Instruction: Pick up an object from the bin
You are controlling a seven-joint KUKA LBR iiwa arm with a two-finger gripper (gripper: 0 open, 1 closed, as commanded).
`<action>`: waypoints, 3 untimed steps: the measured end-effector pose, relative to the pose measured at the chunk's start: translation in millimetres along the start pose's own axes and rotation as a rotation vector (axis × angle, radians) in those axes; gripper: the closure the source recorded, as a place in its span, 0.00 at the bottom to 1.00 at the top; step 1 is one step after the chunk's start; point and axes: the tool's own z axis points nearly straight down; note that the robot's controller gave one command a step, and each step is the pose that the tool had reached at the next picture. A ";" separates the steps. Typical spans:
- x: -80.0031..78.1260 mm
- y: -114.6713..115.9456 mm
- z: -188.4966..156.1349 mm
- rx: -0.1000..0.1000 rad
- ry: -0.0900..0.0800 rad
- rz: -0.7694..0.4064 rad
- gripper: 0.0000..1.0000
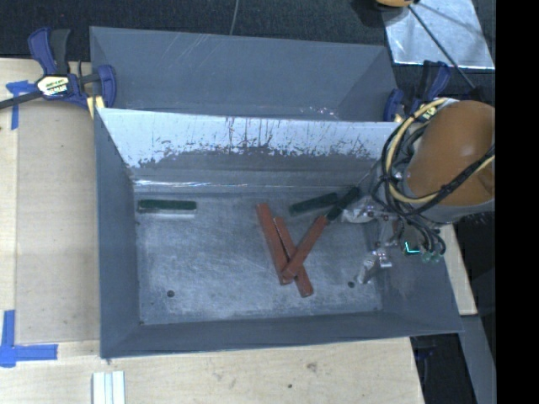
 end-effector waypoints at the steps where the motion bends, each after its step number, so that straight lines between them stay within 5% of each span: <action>1: -2.0 0.2 -4.2 0.001 -0.008 -0.003 0.00; 2: -44.7 64.1 61.4 0.003 -0.030 -0.055 1.00; 3: -44.6 64.0 61.4 0.003 -0.029 -0.056 1.00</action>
Offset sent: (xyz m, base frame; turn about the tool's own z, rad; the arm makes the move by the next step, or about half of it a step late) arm 0.0370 0.0651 -0.0697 -0.0554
